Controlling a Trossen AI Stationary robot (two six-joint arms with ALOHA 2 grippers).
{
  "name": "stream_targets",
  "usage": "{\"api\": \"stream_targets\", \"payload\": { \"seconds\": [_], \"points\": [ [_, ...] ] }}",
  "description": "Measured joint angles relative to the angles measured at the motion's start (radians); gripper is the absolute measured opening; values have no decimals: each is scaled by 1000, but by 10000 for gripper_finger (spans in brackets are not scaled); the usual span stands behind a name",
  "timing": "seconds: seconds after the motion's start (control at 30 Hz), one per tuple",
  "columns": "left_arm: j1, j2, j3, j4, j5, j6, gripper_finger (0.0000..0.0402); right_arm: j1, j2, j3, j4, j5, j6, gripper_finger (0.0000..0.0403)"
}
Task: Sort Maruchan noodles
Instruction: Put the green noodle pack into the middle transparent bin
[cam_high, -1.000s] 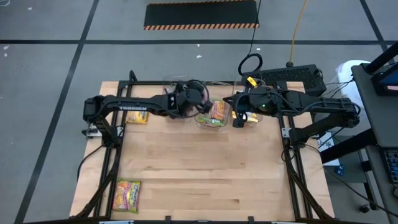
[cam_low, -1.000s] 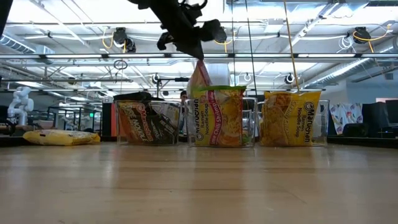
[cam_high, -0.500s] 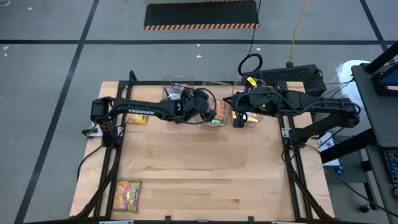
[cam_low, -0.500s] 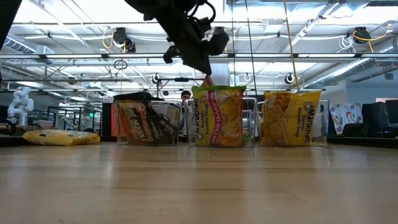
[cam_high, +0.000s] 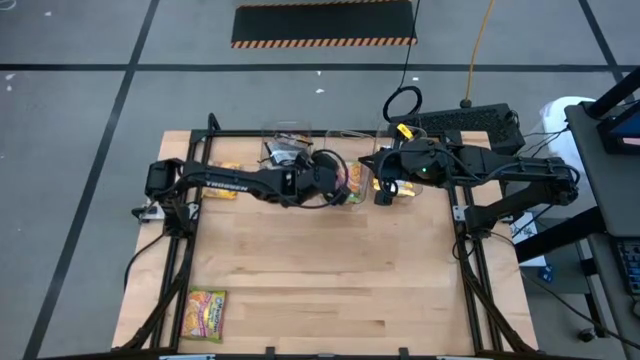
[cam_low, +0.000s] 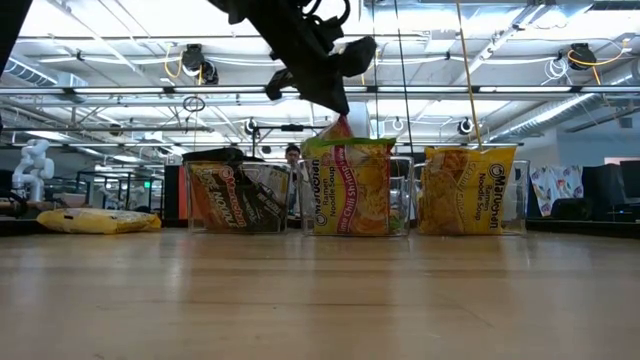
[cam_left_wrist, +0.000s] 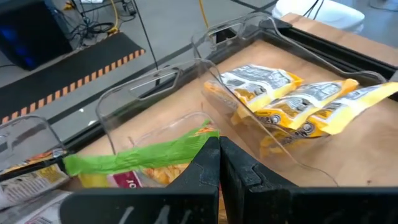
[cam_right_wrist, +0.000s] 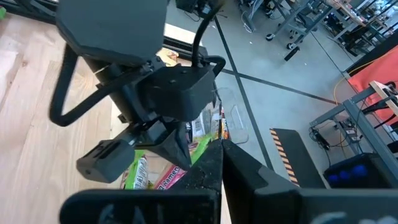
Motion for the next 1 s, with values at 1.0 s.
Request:
{"api": "stream_targets", "payload": {
  "seconds": [1.0],
  "points": [
    [-14, 163, 1, 181, 139, -26, 0, 0, 0, 0, 14, -1, 0, 0]
  ]
}}
